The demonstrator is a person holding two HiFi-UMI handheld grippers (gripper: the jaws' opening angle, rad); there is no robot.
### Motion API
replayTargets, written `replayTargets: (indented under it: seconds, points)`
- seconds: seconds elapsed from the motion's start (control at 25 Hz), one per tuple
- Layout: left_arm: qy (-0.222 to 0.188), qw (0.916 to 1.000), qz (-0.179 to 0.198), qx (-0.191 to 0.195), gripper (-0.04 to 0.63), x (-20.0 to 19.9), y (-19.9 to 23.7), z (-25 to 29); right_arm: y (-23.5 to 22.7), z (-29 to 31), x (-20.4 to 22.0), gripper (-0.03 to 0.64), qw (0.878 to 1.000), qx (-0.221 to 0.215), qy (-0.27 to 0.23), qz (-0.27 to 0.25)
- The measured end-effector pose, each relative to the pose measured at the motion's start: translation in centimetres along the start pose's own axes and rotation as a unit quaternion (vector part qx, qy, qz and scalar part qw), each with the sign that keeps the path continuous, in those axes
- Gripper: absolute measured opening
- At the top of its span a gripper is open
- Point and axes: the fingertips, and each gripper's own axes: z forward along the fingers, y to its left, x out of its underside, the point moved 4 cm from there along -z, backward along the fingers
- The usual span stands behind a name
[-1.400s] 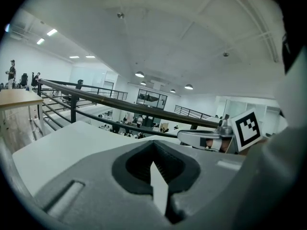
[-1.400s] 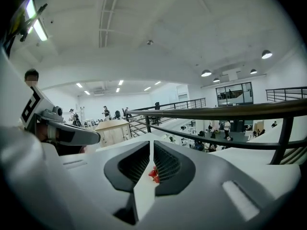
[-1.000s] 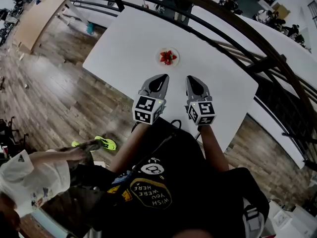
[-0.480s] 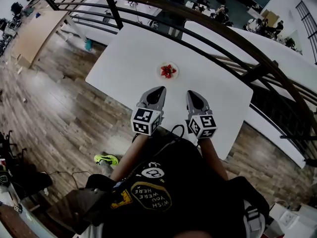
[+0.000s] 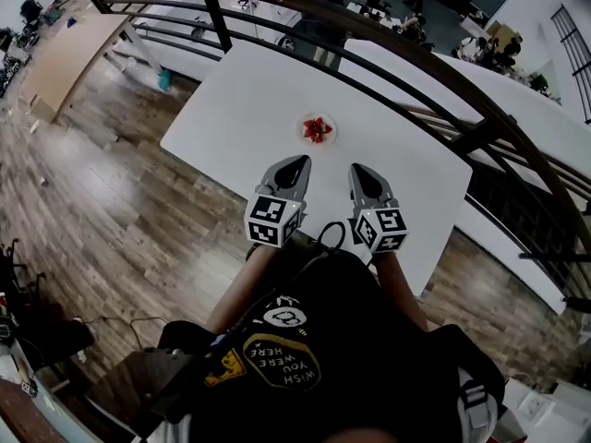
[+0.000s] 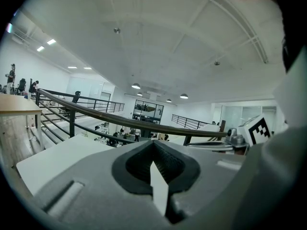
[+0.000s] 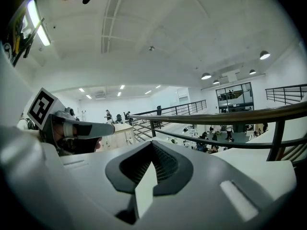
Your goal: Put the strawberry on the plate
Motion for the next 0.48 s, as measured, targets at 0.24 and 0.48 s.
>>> replayTargets:
  seconds: [0.24, 0.48]
  points:
    - [0.002, 1.0000, -0.002, 0.006, 0.003, 0.03, -0.39, 0.19, 0.16, -0.09, -0.51, 0.005, 1.000, -0.004, -0.001, -0.002]
    - [0.002, 0.9999, 0.002, 0.014, 0.003, 0.72, -0.60, -0.14, 0.68, -0.51, 0.08, 0.005, 1.000, -0.006, -0.002, 0.000]
